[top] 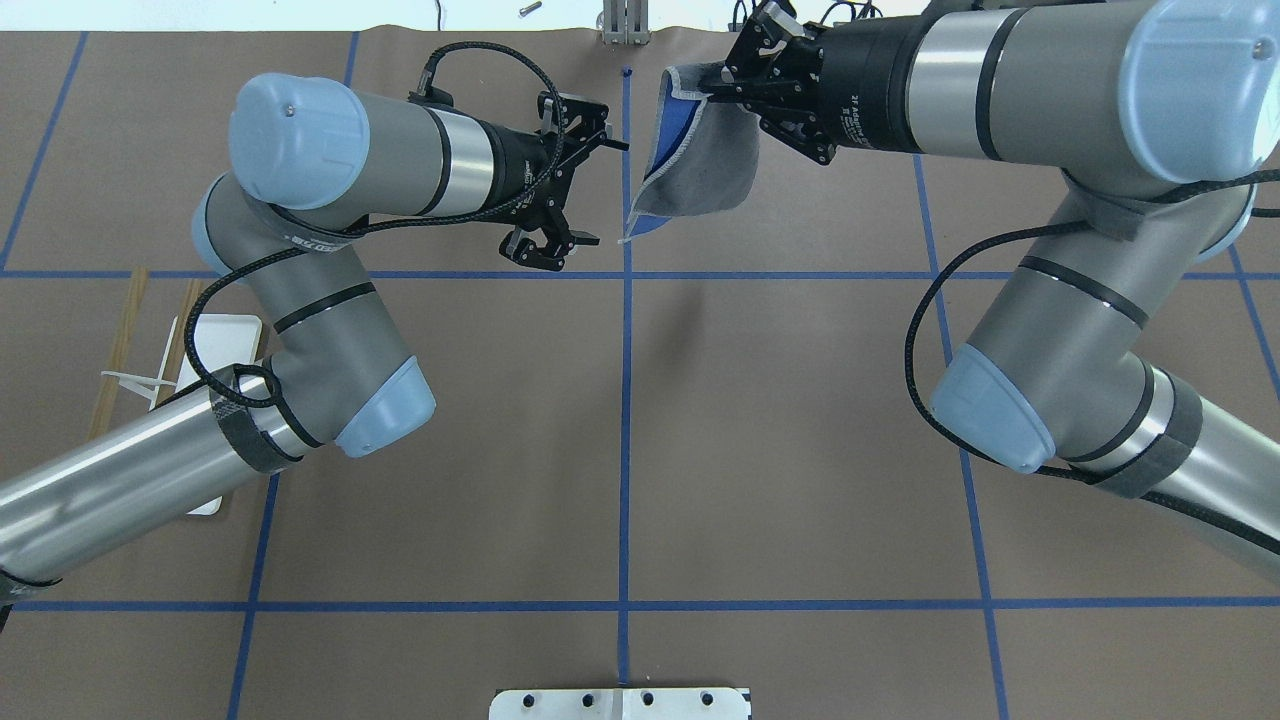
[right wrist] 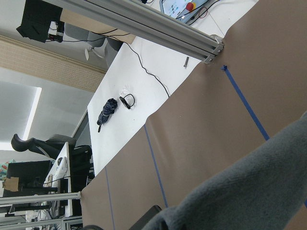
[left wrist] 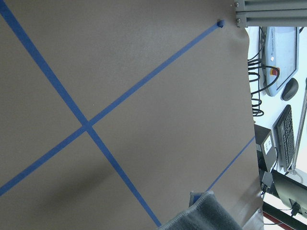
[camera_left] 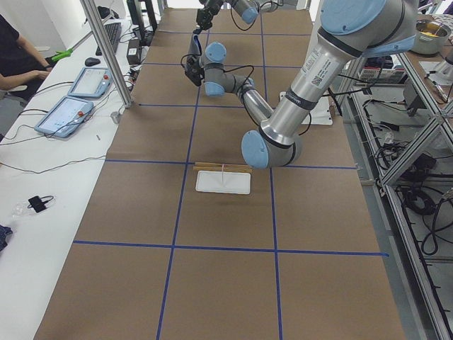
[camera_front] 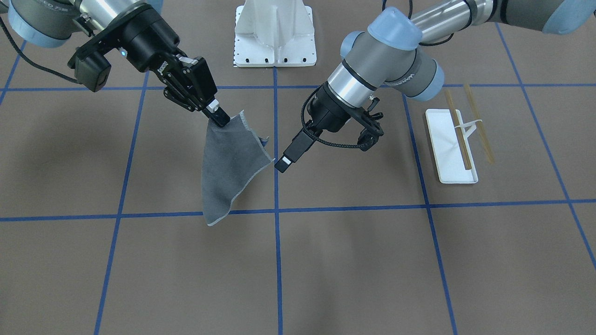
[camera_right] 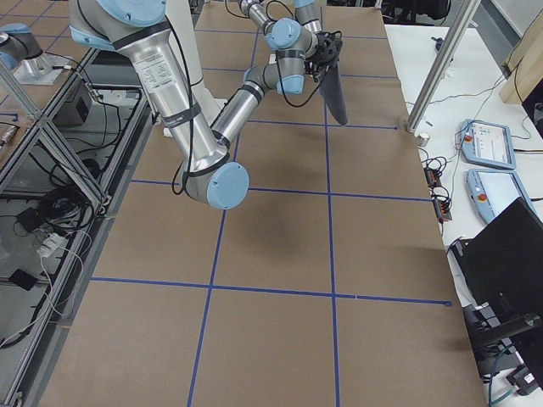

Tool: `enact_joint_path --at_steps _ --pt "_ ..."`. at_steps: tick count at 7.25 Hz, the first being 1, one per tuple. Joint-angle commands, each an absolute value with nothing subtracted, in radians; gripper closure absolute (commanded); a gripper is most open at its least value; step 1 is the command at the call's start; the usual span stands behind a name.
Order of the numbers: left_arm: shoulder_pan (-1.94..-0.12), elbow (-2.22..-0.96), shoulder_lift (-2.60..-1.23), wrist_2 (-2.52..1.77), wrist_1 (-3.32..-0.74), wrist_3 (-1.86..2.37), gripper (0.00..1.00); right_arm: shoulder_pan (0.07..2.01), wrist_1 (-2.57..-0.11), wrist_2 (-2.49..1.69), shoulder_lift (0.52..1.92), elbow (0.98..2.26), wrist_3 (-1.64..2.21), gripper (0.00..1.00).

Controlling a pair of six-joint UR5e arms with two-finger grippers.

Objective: Hang towel on rack

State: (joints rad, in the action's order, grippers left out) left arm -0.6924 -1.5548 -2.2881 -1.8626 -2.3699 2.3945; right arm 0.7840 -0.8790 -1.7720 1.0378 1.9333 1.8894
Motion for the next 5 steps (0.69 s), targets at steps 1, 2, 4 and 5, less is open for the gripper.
enact_joint_path --at_steps 1,2,4,5 --pt "-0.692 -1.559 -2.310 -1.865 -2.368 2.427 0.03 0.775 -0.879 -1.732 1.046 1.936 1.882 1.00" --pt "-0.692 -1.562 -2.315 -1.868 -2.367 2.434 0.03 0.775 -0.877 -1.708 1.046 1.933 1.881 1.00" --pt "-0.689 -1.559 -2.324 -1.868 -2.364 2.486 0.03 0.755 -0.877 -1.671 1.045 1.934 1.881 1.00" --pt "-0.675 -1.557 -2.324 -1.868 -2.364 2.505 0.03 0.753 -0.877 -1.660 1.042 1.936 1.881 1.00"
